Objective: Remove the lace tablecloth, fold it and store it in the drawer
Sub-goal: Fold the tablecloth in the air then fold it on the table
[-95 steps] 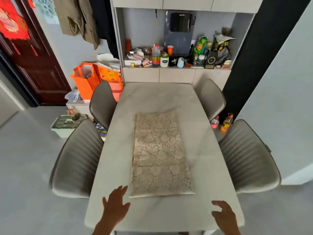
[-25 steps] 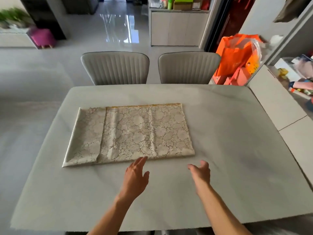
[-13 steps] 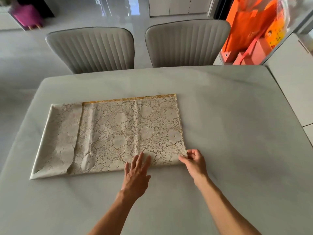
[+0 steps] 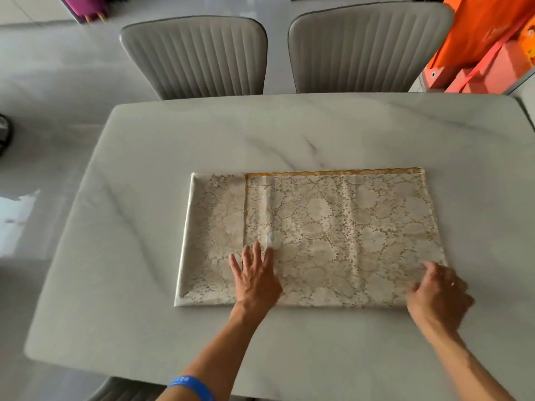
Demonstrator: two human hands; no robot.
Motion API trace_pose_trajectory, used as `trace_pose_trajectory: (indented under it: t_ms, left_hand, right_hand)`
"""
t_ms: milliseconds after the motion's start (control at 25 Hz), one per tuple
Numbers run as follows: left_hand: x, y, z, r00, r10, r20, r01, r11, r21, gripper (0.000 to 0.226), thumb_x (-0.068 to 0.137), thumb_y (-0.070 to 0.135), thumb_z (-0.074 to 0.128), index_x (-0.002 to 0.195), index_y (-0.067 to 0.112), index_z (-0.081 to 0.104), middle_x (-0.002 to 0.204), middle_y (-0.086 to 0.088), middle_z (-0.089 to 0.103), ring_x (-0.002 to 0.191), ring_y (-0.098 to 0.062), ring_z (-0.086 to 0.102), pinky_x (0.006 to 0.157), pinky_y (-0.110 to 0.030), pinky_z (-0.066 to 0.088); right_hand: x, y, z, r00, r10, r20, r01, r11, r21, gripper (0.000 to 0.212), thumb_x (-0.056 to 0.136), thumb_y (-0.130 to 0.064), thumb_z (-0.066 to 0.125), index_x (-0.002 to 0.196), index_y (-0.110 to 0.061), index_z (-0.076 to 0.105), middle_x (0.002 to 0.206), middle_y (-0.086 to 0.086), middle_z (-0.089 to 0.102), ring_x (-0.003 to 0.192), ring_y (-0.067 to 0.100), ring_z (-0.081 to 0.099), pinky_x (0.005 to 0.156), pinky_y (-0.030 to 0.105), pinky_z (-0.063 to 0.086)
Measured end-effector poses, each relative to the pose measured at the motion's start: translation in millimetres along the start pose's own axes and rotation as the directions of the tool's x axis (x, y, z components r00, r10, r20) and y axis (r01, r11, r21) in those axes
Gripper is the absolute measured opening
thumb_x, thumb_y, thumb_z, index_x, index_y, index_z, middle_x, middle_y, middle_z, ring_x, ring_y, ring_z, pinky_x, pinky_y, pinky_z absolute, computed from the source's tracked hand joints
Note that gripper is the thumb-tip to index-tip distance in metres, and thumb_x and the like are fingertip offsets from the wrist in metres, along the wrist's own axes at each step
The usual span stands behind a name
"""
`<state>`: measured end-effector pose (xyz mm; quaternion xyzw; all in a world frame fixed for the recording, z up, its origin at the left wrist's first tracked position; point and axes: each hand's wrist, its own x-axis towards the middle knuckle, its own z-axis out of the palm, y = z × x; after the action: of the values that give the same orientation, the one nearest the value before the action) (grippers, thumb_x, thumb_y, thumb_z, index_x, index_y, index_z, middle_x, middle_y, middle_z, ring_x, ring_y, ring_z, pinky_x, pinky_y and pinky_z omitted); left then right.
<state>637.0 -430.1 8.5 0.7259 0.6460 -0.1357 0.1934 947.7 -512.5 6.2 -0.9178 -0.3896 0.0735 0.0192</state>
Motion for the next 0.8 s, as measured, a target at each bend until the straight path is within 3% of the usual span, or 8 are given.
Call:
trace_pose_trajectory:
  t_ms: [80, 160, 280, 360, 480, 640, 720, 800]
  left_hand:
    - [-8.8, -23.3, 5.2, 0.991, -0.125, 0.051, 0.127, 0.992, -0.021, 0.086, 0.081, 0.034, 0.060, 0.151, 0.034, 0.010, 0.163, -0.005, 0.002, 0.147, -0.035, 0.007, 0.115, -0.064, 0.011]
    - [-20.6, -39.1, 7.6, 0.993, -0.108, 0.046, 0.111, 0.992, -0.059, 0.095, 0.075, 0.022, 0.064, 0.150, 0.036, 0.008, 0.161, -0.006, 0.004, 0.142, -0.036, 0.017, 0.106, -0.054, 0.037]
    - [-22.5, -61.4, 10.9, 0.989, -0.106, -0.107, 0.093, 0.988, -0.120, 0.077, 0.078, 0.003, 0.057, 0.143, 0.031, 0.026, 0.135, -0.008, 0.045, 0.108, -0.027, 0.049, 0.069, -0.035, 0.050]
    - [-16.3, -94.5, -8.8, 0.935, -0.304, -0.184, 0.207, 0.886, -0.415, 0.054, 0.081, 0.003, 0.057, 0.128, 0.026, 0.046, 0.107, -0.009, 0.066, 0.081, -0.026, 0.059, 0.059, -0.032, 0.044]
    - [-10.2, -184.8, -50.0, 0.744, -0.648, -0.164, 0.352, 0.588, -0.728, 0.036, 0.074, 0.002, 0.058, 0.104, 0.021, 0.064, 0.090, -0.015, 0.074, 0.083, -0.033, 0.067, 0.069, -0.034, 0.049]
    - [-23.5, -297.6, -73.1, 0.525, -0.850, 0.043, 0.510, 0.274, -0.815, 0.043, 0.078, 0.008, 0.062, 0.120, 0.012, 0.060, 0.118, -0.023, 0.066, 0.110, -0.038, 0.060, 0.097, -0.044, 0.049]
    - [-31.6, -303.9, -66.8, 0.518, -0.854, 0.043, 0.600, 0.327, -0.730, 0.053, 0.079, 0.007, 0.058, 0.131, 0.012, 0.050, 0.130, -0.024, 0.056, 0.118, -0.042, 0.052, 0.101, -0.049, 0.043]
    - [-37.6, -277.2, -58.4, 0.688, -0.695, -0.209, 0.452, 0.636, -0.625, 0.056, 0.078, 0.006, 0.060, 0.132, 0.014, 0.047, 0.135, -0.020, 0.051, 0.118, -0.044, 0.048, 0.098, -0.053, 0.042]
  right_hand:
    - [-33.4, -38.5, 11.7, 0.896, -0.442, 0.025, 0.442, 0.897, 0.022, 0.047, 0.072, -0.007, 0.076, 0.118, -0.008, 0.064, 0.125, 0.020, 0.061, 0.116, 0.041, 0.054, 0.092, 0.054, 0.044]
    - [-67.4, -88.0, 26.4, 0.701, -0.664, 0.259, 0.651, 0.744, 0.147, 0.052, 0.083, -0.022, 0.071, 0.133, -0.017, 0.057, 0.149, 0.011, 0.047, 0.137, 0.035, 0.042, 0.111, 0.054, 0.034]
    - [-91.0, -120.3, 47.7, 0.659, -0.639, 0.397, 0.632, 0.756, 0.168, 0.059, 0.091, -0.038, 0.057, 0.147, -0.030, 0.039, 0.164, -0.001, 0.014, 0.151, 0.029, 0.013, 0.120, 0.051, 0.019]
    - [-95.0, -118.9, 51.2, 0.661, -0.640, 0.391, 0.649, 0.750, 0.131, 0.062, 0.093, -0.044, 0.052, 0.151, -0.034, 0.031, 0.165, -0.003, 0.005, 0.151, 0.027, 0.009, 0.120, 0.050, 0.018]
    - [-94.1, -115.9, 48.1, 0.642, -0.643, 0.417, 0.667, 0.737, 0.109, 0.064, 0.093, -0.043, 0.051, 0.152, -0.035, 0.027, 0.165, -0.002, 0.007, 0.151, 0.028, 0.011, 0.118, 0.047, 0.020]
    - [-101.1, -136.6, 44.7, 0.657, -0.595, 0.464, 0.641, 0.764, 0.072, 0.068, 0.092, -0.040, 0.054, 0.153, -0.036, 0.023, 0.166, 0.002, 0.009, 0.150, 0.030, 0.014, 0.117, 0.048, 0.026]
    - [-106.0, -140.7, 42.9, 0.667, -0.559, 0.493, 0.609, 0.790, 0.072, 0.072, 0.092, -0.038, 0.055, 0.154, -0.034, 0.019, 0.166, 0.002, 0.003, 0.151, 0.030, 0.010, 0.118, 0.050, 0.025]
    - [-110.4, -139.6, 41.8, 0.667, -0.549, 0.504, 0.601, 0.796, 0.071, 0.072, 0.092, -0.038, 0.055, 0.154, -0.034, 0.018, 0.166, 0.000, 0.001, 0.151, 0.026, 0.010, 0.118, 0.049, 0.024]
